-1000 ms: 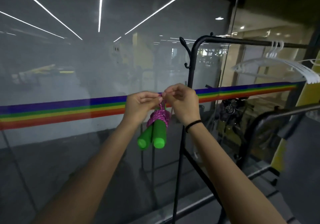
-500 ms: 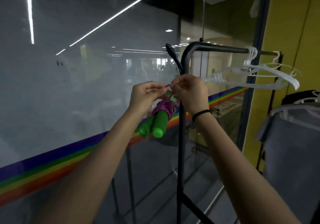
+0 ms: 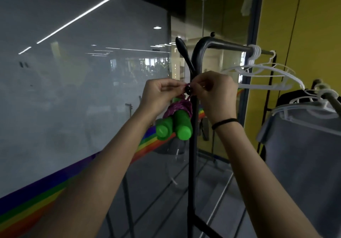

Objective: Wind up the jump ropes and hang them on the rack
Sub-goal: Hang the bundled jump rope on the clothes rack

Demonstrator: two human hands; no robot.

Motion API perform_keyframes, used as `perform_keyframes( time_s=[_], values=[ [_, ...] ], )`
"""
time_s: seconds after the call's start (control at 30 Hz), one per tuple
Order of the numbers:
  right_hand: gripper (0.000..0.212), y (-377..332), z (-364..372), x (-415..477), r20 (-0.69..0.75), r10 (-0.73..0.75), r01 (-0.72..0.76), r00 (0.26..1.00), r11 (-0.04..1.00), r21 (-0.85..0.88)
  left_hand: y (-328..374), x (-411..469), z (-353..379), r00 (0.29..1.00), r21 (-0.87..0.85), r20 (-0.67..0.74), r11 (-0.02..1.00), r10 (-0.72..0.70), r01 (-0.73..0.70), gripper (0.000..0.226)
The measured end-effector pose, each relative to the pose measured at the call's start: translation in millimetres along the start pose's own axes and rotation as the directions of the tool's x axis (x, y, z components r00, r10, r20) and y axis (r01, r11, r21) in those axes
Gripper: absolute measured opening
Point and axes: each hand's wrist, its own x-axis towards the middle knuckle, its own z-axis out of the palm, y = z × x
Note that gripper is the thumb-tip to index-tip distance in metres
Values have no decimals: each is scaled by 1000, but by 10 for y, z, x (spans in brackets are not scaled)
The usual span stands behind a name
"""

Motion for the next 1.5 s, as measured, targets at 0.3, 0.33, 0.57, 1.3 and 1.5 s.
perform_keyframes(
  time_s=[0.3, 0.33, 0.57, 1.3, 1.5],
  values=[
    [5, 52, 8, -215, 30, 71, -74, 997, 993, 97, -77, -179, 28, 996, -44, -34, 996, -84, 83, 14],
    [4, 48, -1, -218, 36, 72, -76, 997, 992, 104, -54, -192, 21, 995, -41, -49, 996, -82, 80, 12],
    [5, -83, -180, -358, 142, 44, -72, 989, 977, 201, 235, -515, -14, 976, -6, -161, 989, -149, 150, 11],
    [15, -1241, -2695, -3868, 882, -450, -398, 138, 791, 465, 2894, -5991, 967, 526, -18, -761, 822, -380, 569, 11],
    [13, -1485, -3442, -4964, 880, -474, -381, -3, 815, 437, 3530, -7433, 1307, 414, -130, -813, 820, -409, 557, 5]
  ],
)
